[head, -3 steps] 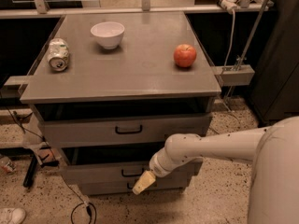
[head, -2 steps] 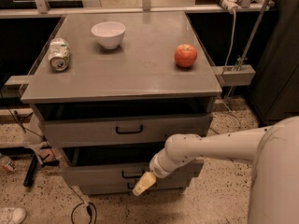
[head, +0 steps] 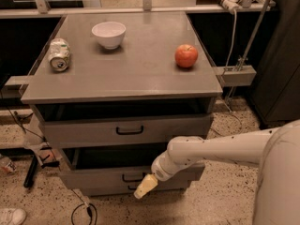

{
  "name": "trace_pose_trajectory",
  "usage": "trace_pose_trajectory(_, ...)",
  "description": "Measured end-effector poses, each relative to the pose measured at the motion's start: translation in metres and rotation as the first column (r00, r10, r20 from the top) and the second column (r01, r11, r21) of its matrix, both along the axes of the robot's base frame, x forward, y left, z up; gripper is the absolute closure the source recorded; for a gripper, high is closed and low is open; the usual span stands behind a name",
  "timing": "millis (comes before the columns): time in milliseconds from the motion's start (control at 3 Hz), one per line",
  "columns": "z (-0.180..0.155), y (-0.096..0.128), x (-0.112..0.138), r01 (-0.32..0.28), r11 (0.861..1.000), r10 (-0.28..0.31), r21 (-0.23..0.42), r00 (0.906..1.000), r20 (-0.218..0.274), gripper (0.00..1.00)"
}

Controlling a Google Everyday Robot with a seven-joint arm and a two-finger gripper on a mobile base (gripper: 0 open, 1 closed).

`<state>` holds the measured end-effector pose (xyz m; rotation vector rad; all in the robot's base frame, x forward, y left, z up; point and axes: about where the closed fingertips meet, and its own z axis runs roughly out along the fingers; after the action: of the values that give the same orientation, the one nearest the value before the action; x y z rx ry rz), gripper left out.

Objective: Open middle drawer

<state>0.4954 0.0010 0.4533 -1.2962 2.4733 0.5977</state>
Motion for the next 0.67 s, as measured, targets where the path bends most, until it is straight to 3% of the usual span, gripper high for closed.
trace_pose_trajectory(333, -0.0018, 0.0016, 0.0056, -0.006, 1.000, 0.006, 0.003, 1.0000, 0.001, 0.00)
trace_pose_trajectory(667, -0.0047, -0.0057, 0.0155, 0.038, 0.999, -0.038, -0.006, 0.9993, 0.008, 0.00)
